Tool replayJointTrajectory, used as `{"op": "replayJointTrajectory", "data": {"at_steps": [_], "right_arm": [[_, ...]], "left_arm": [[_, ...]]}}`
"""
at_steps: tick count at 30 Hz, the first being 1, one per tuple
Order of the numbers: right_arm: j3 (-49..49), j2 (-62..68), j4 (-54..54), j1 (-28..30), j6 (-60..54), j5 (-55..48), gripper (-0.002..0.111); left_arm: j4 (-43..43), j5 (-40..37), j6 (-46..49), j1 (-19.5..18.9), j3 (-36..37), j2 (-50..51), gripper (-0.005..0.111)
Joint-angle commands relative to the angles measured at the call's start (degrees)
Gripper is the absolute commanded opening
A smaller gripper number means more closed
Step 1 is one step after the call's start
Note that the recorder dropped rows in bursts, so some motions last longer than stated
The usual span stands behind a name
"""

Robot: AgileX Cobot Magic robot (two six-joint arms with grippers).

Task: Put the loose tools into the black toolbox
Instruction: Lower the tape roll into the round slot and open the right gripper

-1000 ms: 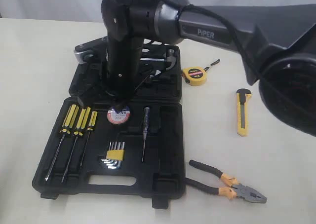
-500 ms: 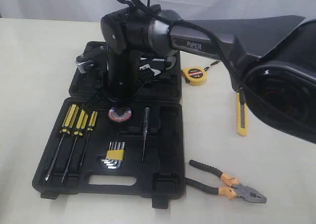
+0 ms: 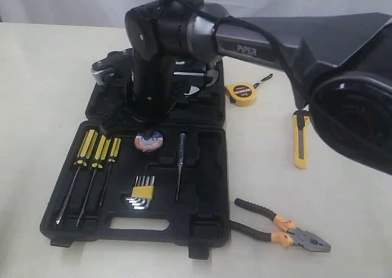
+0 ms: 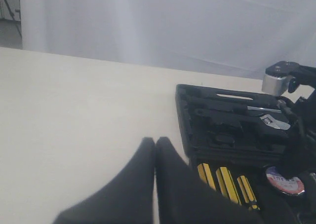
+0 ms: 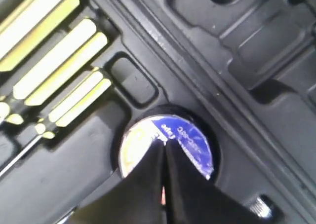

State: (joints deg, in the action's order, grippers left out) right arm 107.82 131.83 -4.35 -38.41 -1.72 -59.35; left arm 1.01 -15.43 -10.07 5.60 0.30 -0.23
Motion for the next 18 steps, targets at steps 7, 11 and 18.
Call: {"op": "replayJointTrajectory", "data": {"at_steps": [7, 11, 18], "right_arm": [[0.02, 3.01, -0.62, 0.04, -1.75, 0.24, 0.0], [0.02, 0.18, -0.62, 0.04, -2.07, -1.85, 0.0], [0.02, -8.12, -0.37, 0.04, -6.13, -7.58, 0.0]], "left_arm": [[0.0, -0.05, 0.02, 0.33, -0.3, 0.23, 0.0], [0.11, -0.05, 0.02, 0.33, -0.3, 0.23, 0.0], [0.11, -0.05, 0.02, 0.33, -0.3, 0.23, 0.0]]}}
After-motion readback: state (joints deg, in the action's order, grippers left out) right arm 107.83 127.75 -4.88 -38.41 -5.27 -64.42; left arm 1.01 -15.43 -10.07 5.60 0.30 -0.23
